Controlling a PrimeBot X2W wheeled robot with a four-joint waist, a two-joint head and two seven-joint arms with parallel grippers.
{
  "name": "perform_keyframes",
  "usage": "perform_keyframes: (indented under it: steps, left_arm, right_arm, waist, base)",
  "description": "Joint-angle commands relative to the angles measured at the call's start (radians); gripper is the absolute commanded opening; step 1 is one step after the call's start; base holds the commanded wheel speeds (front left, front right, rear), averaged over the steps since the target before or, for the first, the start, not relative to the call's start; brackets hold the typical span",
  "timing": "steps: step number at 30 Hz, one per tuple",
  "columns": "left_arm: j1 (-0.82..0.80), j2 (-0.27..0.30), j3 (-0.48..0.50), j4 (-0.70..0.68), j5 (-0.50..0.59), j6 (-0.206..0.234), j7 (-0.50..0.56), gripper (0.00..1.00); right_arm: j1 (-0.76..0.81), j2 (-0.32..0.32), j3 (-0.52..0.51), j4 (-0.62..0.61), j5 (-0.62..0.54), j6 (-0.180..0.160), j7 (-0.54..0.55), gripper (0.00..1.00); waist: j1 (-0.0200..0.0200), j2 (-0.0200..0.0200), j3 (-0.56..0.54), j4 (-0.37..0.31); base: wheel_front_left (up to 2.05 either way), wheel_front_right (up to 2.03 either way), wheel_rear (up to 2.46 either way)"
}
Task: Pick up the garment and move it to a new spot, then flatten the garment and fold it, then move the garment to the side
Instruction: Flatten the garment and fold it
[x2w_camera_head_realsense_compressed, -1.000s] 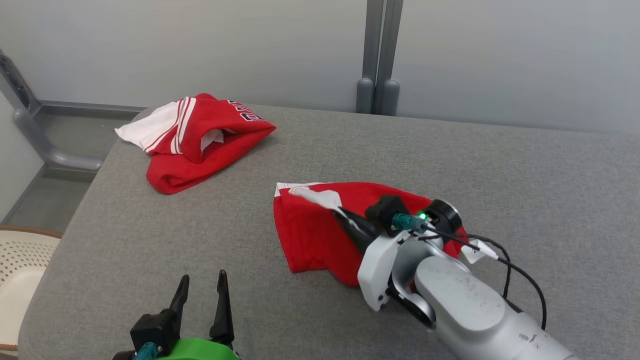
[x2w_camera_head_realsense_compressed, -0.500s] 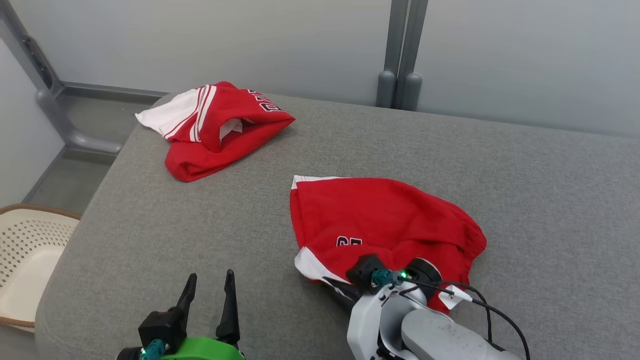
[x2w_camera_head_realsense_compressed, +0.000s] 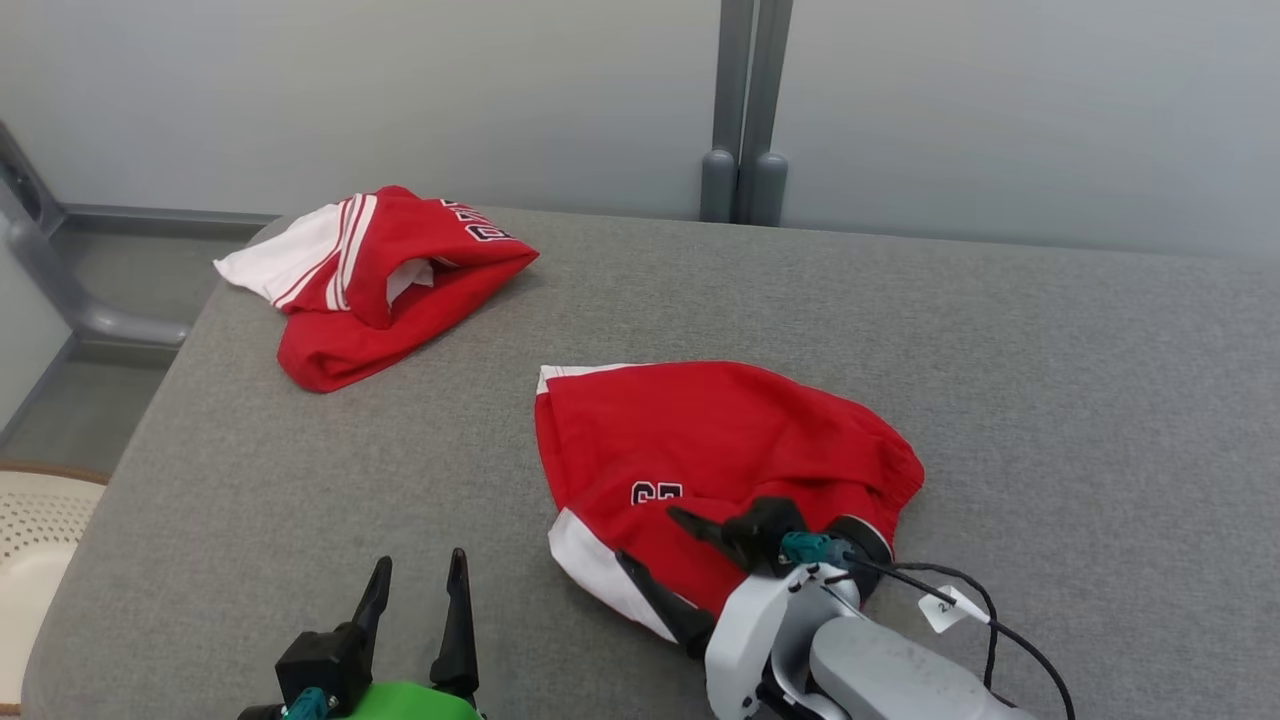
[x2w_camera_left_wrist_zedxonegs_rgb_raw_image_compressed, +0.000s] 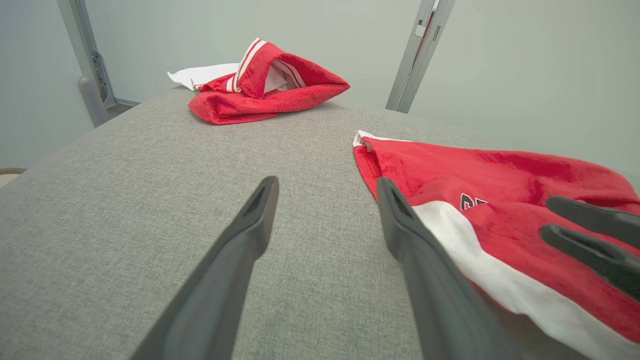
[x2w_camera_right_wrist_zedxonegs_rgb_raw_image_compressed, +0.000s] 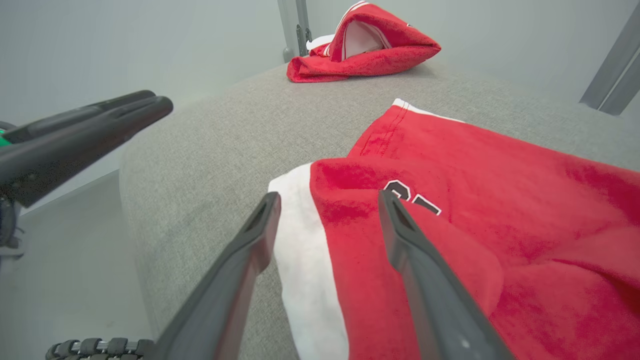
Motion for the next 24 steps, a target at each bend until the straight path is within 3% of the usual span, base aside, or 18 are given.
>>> perform_keyframes:
  steps: [1, 6, 13, 19, 24]
  left_arm:
    - [0.011, 0.003, 0.002, -0.002, -0.007, 0.001, 0.000, 1.00]
    - [0.021, 0.003, 0.006, -0.008, 0.000, 0.005, 0.000, 1.00]
    - [0.030, 0.003, 0.013, -0.015, 0.009, 0.001, 0.000, 1.00]
    - [0.028, 0.003, 0.018, -0.012, 0.014, -0.004, 0.000, 1.00]
    - [0.013, 0.003, 0.013, -0.006, 0.018, -0.010, 0.000, 1.00]
  right_arm:
    - [0.019, -0.007, -0.024, -0.016, -0.004, 0.000, -0.008, 1.00]
    - [0.087, -0.051, -0.246, -0.136, -0.078, 0.000, -0.013, 1.00]
    - [0.322, -0.062, -0.586, -0.286, -0.269, 0.000, -0.012, 1.00]
    - [0.456, -0.036, -0.649, -0.298, -0.326, 0.000, -0.012, 1.00]
    - [0.463, -0.018, -0.647, -0.257, -0.327, 0.000, -0.013, 1.00]
  waist:
    - [0.0000, 0.0000, -0.014, -0.037]
    - [0.0000, 0.0000, -0.026, -0.082]
    - [0.0000, 0.0000, -0.030, -0.113]
    - [0.0000, 0.0000, -0.020, -0.123]
    - [0.0000, 0.0000, -0.006, -0.116]
  base:
    - [0.00, 0.00, 0.00]
    - [0.00, 0.00, 0.00]
    - [0.00, 0.00, 0.00]
    - [0.00, 0.00, 0.00]
    - [0.00, 0.00, 0.00]
